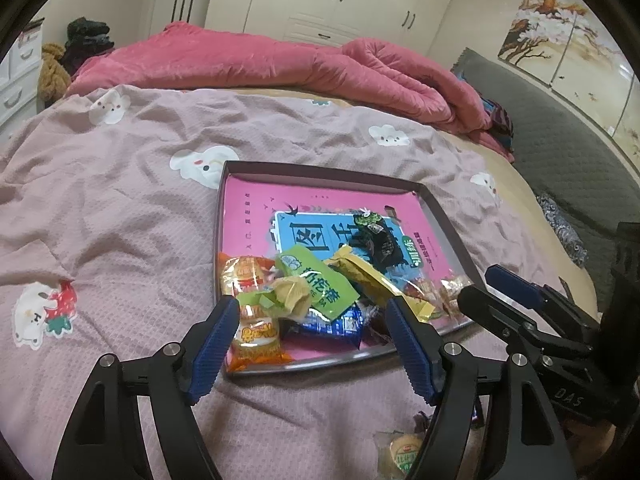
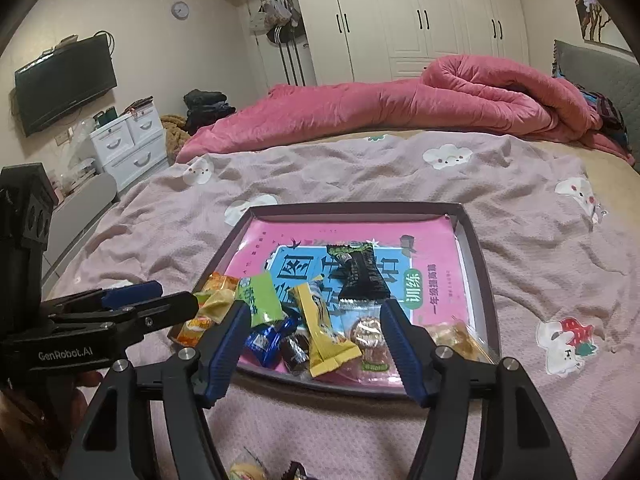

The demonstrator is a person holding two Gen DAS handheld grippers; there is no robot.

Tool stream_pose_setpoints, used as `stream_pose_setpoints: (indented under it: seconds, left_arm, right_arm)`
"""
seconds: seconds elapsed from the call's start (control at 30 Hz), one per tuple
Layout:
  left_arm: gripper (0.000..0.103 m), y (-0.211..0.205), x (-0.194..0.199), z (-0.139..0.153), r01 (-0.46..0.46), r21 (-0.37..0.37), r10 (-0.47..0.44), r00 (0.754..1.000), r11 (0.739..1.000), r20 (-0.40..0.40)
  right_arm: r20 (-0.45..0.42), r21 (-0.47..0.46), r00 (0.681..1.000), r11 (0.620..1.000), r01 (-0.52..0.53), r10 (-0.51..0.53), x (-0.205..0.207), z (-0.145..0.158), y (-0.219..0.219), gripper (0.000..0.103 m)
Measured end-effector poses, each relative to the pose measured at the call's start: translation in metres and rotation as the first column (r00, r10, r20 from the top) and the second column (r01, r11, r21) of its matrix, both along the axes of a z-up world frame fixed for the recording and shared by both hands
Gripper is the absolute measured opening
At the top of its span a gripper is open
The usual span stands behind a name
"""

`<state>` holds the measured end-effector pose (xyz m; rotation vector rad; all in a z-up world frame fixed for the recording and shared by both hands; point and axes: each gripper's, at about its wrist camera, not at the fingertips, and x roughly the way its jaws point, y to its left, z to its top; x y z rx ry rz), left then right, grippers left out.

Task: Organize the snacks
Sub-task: 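Pull both grippers back from the tray toward the Snickers bar and biscuit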

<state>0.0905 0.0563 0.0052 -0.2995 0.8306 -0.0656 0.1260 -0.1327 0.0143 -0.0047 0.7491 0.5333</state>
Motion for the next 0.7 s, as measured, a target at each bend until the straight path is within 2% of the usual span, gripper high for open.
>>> stream_pose_setpoints:
  seconds: [0.7]
  left_arm:
    - [0.078,-0.038,-0.024,0.0,0.114,0.045,-0.112,0.992,0.992,-0.051]
  right_arm:
    - [-0.021,-0.059,0.999,0.997,-0.047,0.045,-0.034,0.0,-0.031,0.072]
